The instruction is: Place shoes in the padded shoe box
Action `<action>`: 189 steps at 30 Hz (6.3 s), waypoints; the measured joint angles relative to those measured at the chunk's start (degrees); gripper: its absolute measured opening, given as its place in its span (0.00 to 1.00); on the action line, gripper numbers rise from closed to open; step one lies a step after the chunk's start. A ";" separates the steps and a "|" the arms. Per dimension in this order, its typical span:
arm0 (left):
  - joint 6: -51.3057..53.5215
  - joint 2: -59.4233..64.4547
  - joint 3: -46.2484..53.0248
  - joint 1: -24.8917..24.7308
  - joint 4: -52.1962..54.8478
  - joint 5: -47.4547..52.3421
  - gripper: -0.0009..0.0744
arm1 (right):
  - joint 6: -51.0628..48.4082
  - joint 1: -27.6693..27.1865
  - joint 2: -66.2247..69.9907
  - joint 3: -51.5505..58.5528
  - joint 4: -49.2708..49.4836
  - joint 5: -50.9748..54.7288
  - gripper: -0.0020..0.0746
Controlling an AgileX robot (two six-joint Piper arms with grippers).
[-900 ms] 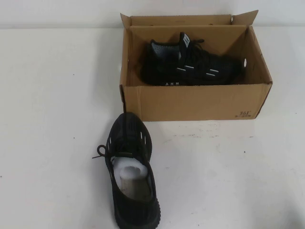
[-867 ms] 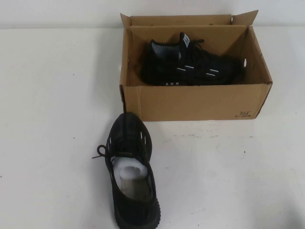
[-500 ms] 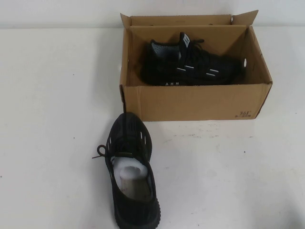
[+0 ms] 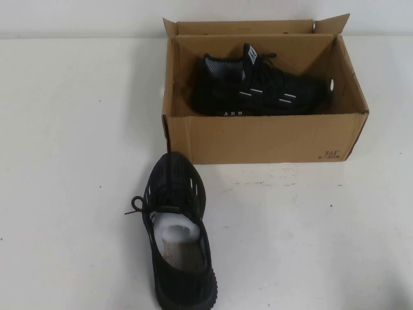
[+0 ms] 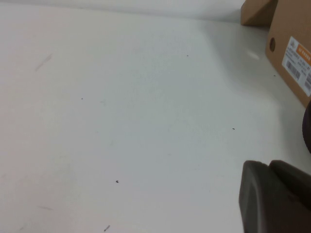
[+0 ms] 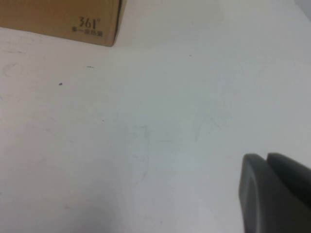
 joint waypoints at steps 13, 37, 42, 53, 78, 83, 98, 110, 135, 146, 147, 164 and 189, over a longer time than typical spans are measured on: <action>-0.29 0.00 0.00 0.00 -1.79 -1.04 0.01 | 0.00 0.00 0.00 0.00 0.00 0.00 0.02; 9.87 25.24 -39.55 0.00 -16.30 34.00 0.01 | -0.02 0.00 0.00 0.00 0.00 0.00 0.02; 23.48 43.30 -50.83 0.00 -20.22 47.26 0.01 | -0.02 0.00 0.00 0.00 0.00 0.00 0.02; 37.05 71.90 -64.26 -12.92 -20.61 48.37 0.01 | -0.02 0.00 0.00 0.00 0.00 0.00 0.02; 48.63 89.26 -70.02 -29.74 -7.83 37.59 0.51 | -0.02 0.00 0.00 0.00 0.00 0.00 0.02; 49.43 92.61 -72.82 -29.74 -7.48 38.81 0.50 | -0.02 0.00 0.00 0.00 0.00 0.00 0.02; 49.82 97.83 -74.81 -29.74 -4.03 42.15 0.36 | -0.02 0.00 0.00 0.00 0.00 0.00 0.02; 49.91 98.21 -80.59 -29.86 -3.40 48.27 0.35 | -0.02 0.00 0.00 0.00 0.00 0.00 0.02; 49.58 101.26 -80.70 -33.79 3.39 49.51 0.27 | -0.02 0.00 0.00 0.00 0.00 0.00 0.02; 49.58 101.26 -80.70 -33.79 2.54 49.53 0.24 | 0.02 0.00 0.00 0.00 0.00 0.00 0.02; 49.58 101.26 -80.70 -33.79 2.43 49.53 0.24 | 0.02 0.00 0.00 0.00 0.00 0.00 0.02; 49.58 101.02 -80.70 -33.79 -0.36 47.23 0.34 | 0.01 0.00 0.00 0.00 0.00 0.00 0.02; 35.72 100.80 -84.92 -35.66 5.04 51.09 0.02 | 0.01 0.00 0.00 0.00 0.00 0.00 0.02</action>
